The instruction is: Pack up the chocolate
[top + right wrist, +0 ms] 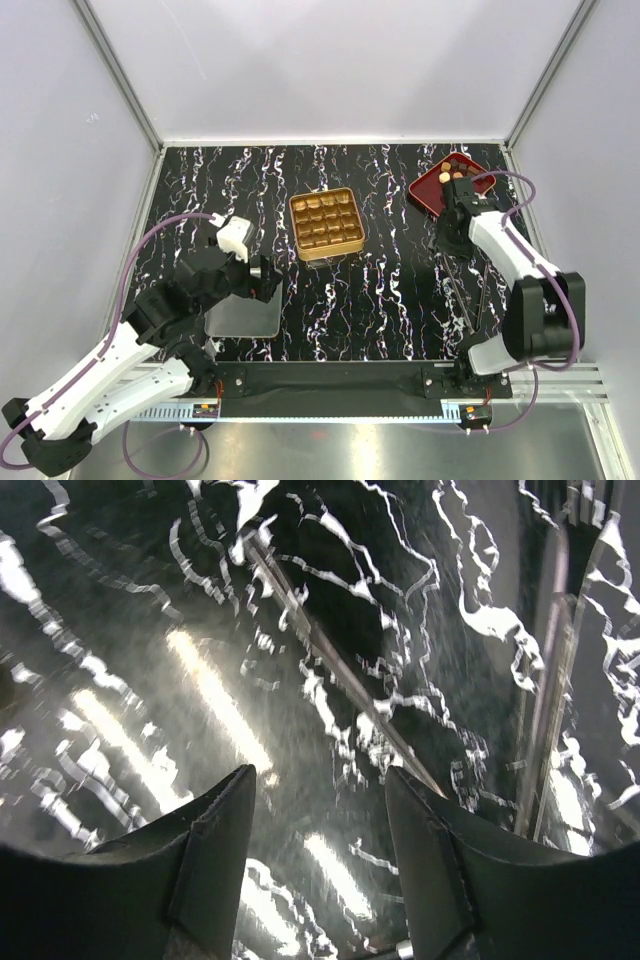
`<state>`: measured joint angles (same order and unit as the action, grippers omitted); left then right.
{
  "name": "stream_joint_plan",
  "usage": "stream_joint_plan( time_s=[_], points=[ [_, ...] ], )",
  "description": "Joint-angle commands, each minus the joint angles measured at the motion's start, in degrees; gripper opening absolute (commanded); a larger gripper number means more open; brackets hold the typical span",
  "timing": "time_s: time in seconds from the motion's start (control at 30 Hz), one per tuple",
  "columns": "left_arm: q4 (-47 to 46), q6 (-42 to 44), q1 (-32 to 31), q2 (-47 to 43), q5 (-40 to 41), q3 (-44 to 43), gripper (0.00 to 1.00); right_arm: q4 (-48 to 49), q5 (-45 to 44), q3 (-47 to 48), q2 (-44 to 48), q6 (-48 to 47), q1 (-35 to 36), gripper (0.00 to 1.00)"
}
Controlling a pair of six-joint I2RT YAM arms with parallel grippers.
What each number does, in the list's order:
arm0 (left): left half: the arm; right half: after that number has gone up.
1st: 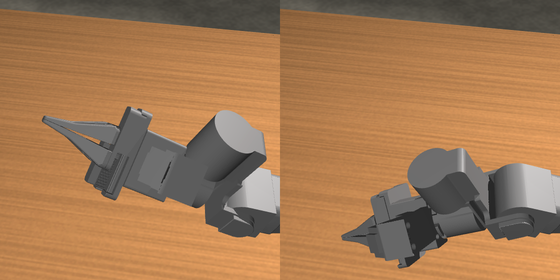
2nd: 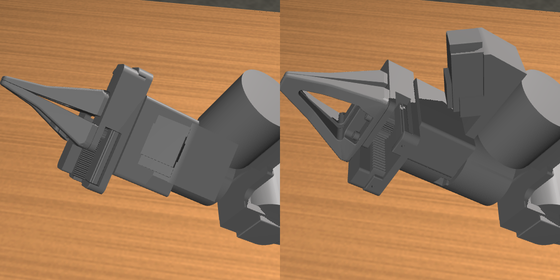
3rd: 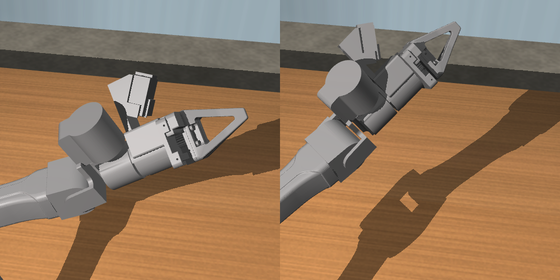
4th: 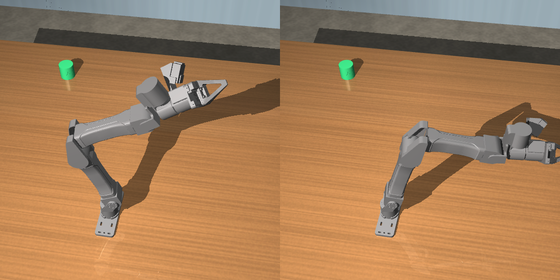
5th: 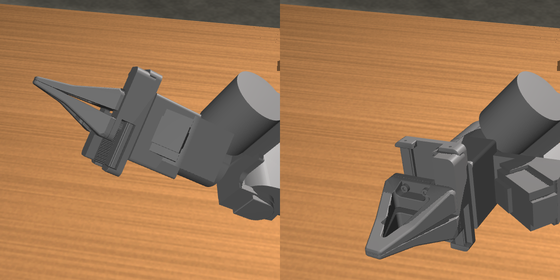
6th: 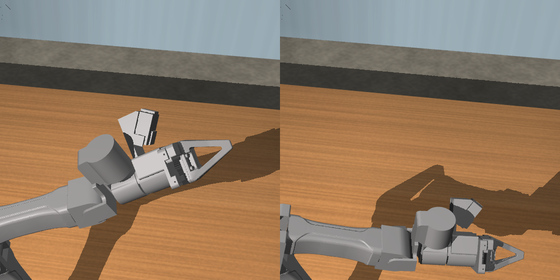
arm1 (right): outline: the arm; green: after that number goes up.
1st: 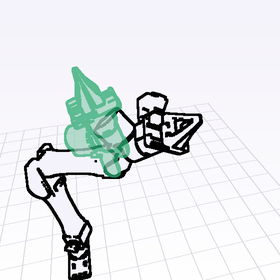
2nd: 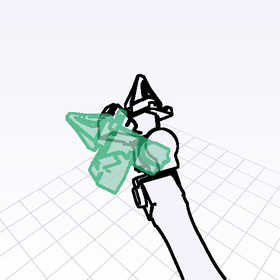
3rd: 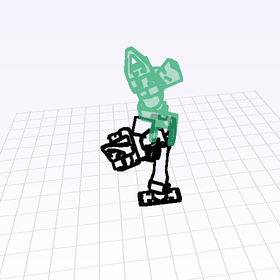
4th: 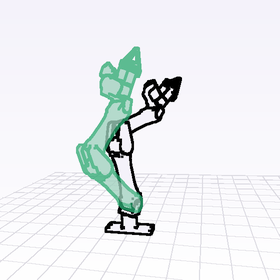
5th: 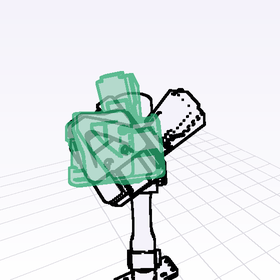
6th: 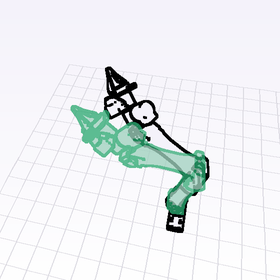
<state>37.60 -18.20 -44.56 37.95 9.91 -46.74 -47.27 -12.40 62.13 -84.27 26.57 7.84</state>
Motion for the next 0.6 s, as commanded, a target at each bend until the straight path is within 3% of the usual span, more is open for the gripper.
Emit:
stream_joint_plan(
  time_s=[0.0, 0.3, 0.57],
  points=[
    [-2.8, 1.0, -0.1, -0.9, -0.2, -0.1, 0.99, 4.1, 1.2, 1.3, -5.7, -2.2, -1.4, 0.61],
    [-2.3, 0.6, -0.2, -0.9, 0.5, 0.2, 0.99, 7.1, 2.4, 4.3, -17.0, -9.3, -3.7, 0.53],
    [-2.4, 0.9, -0.2, -0.2, 1.2, 0.0, 0.99, 13.5, 19.8, -1.5, -11.1, -8.0, -3.5, 0.31]
  ],
)
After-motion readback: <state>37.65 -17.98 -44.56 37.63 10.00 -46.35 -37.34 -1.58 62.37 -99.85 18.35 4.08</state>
